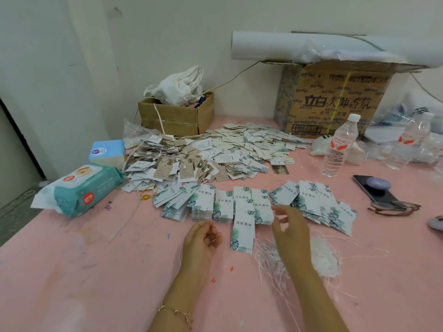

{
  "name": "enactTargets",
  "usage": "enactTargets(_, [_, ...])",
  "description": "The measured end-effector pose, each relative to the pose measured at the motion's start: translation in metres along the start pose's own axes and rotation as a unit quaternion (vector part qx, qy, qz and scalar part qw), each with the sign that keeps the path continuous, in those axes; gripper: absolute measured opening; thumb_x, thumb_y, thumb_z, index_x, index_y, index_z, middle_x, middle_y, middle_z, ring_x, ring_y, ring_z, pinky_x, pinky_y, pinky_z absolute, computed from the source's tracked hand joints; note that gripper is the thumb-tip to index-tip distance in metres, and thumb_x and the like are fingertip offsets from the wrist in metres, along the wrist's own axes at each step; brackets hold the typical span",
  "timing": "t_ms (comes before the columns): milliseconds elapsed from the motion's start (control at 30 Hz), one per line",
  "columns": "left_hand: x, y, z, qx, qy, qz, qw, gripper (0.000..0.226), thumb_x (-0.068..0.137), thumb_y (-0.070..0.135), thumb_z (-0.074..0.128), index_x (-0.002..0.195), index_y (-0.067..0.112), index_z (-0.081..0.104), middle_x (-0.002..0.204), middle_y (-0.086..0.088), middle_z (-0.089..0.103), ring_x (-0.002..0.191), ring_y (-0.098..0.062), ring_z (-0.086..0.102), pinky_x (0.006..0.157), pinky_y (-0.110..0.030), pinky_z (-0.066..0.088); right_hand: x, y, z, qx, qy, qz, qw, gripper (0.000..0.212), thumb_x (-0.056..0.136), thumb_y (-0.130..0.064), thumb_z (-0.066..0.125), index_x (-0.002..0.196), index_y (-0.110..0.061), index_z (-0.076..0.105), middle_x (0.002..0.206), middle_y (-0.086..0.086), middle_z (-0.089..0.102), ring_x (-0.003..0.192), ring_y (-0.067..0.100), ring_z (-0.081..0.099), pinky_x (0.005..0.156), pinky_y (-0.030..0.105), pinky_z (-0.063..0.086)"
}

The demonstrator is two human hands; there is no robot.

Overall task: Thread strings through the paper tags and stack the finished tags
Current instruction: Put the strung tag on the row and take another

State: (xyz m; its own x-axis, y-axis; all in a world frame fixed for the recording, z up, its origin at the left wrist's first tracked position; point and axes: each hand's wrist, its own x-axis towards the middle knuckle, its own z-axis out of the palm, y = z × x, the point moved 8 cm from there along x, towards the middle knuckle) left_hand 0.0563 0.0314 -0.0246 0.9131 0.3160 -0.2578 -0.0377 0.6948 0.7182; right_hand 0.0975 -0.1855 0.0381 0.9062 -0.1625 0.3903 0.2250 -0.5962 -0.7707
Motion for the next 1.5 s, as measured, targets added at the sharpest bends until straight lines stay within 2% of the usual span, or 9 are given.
enactTargets(67, [-0.001,0.001,0.001,-0.002,0.001,0.004,1.0,0.018,0.095,-0.004,0.045,0.085,0.002,0.058,0.062,-0.006,0.056,0.056,-0.015,0.054,0.052,-0.021,0.052,-0.016,-0.013,0.027,-0.077,-0.061,-0.013,0.995,0.022,0.09,-0.026,0.061,0.112,-0.03,0.058,0.099,-0.007,0.061,0.095,0.016,0.054,0.084,0.038,0.044])
enactTargets(200, [-0.004,0.002,0.003,0.002,0.0,0.01,1.0,0.02,0.095,-0.006,0.042,0.085,0.001,0.057,0.063,-0.007,0.053,0.057,-0.016,0.051,0.052,-0.021,0.051,-0.036,-0.008,0.063,-0.285,-0.13,-0.015,0.949,0.071,0.081,-0.069,0.051,0.14,-0.033,0.033,0.127,-0.008,0.045,0.121,0.017,0.038,0.095,0.034,0.029])
enactTargets(433, [-0.004,0.001,0.003,0.014,-0.004,0.011,1.0,0.021,0.096,-0.007,0.041,0.085,0.001,0.057,0.061,-0.006,0.054,0.055,-0.014,0.053,0.053,-0.021,0.052,-0.033,0.005,0.05,-0.317,-0.082,0.023,0.945,0.092,0.077,-0.078,0.045,0.149,-0.027,0.02,0.134,-0.004,0.042,0.12,0.019,0.038,0.091,0.034,0.027])
enactTargets(700, [-0.003,0.0,0.002,0.031,-0.001,0.012,0.999,0.021,0.095,-0.008,0.041,0.084,0.0,0.058,0.06,-0.007,0.054,0.054,-0.015,0.054,0.051,-0.022,0.051,-0.029,0.004,0.043,-0.207,-0.069,0.044,0.975,0.077,0.086,-0.054,0.058,0.149,-0.029,0.022,0.13,-0.007,0.048,0.122,0.017,0.037,0.094,0.033,0.023])
enactTargets(933, [-0.004,0.002,0.002,0.049,0.011,0.022,0.998,0.023,0.096,-0.009,0.04,0.083,0.0,0.057,0.06,-0.008,0.054,0.055,-0.017,0.052,0.051,-0.023,0.049,-0.025,0.002,0.034,-0.099,-0.011,0.052,0.994,0.037,0.09,-0.033,0.063,0.125,-0.025,0.055,0.082,-0.008,0.053,0.086,0.019,0.048,0.074,0.028,0.015])
enactTargets(1133, [-0.007,0.003,0.006,0.085,-0.011,0.03,0.996,0.019,0.095,-0.008,0.047,0.09,0.001,0.063,0.069,-0.01,0.059,0.063,-0.017,0.055,0.057,-0.023,0.052,-0.025,0.002,0.032,-0.048,0.001,0.048,0.998,0.032,0.092,-0.028,0.06,0.124,-0.024,0.055,0.082,-0.002,0.062,0.08,0.023,0.056,0.075,0.026,0.016])
enactTargets(1267, [-0.005,0.002,0.011,0.183,-0.044,0.075,0.979,0.019,0.092,0.002,0.059,0.106,0.013,0.068,0.095,-0.005,0.075,0.085,-0.016,0.068,0.074,-0.023,0.056,-0.027,-0.014,0.029,-0.03,0.023,-0.025,0.999,0.024,0.098,-0.025,0.05,0.12,-0.017,0.058,0.086,-0.001,0.06,0.085,0.023,0.05,0.083,0.023,0.019])
enactTargets(1400, [-0.011,-0.002,0.026,0.25,-0.121,0.111,0.954,0.022,0.089,0.003,0.065,0.1,0.021,0.071,0.095,0.002,0.077,0.089,-0.01,0.071,0.073,-0.02,0.054,-0.039,-0.031,0.05,-0.009,-0.09,-0.106,0.99,0.015,0.098,-0.036,0.046,0.112,-0.035,0.053,0.091,-0.007,0.061,0.094,0.018,0.045,0.081,0.014,0.025])
enactTargets(1500, [-0.007,0.004,0.011,0.242,-0.052,0.131,0.96,0.015,0.091,0.007,0.063,0.093,0.018,0.073,0.089,-0.003,0.077,0.084,-0.018,0.073,0.069,-0.026,0.056,-0.044,-0.035,0.056,-0.042,-0.114,-0.14,0.983,0.021,0.098,-0.041,0.042,0.106,-0.034,0.06,0.087,-0.014,0.06,0.092,0.015,0.048,0.081,0.014,0.026])
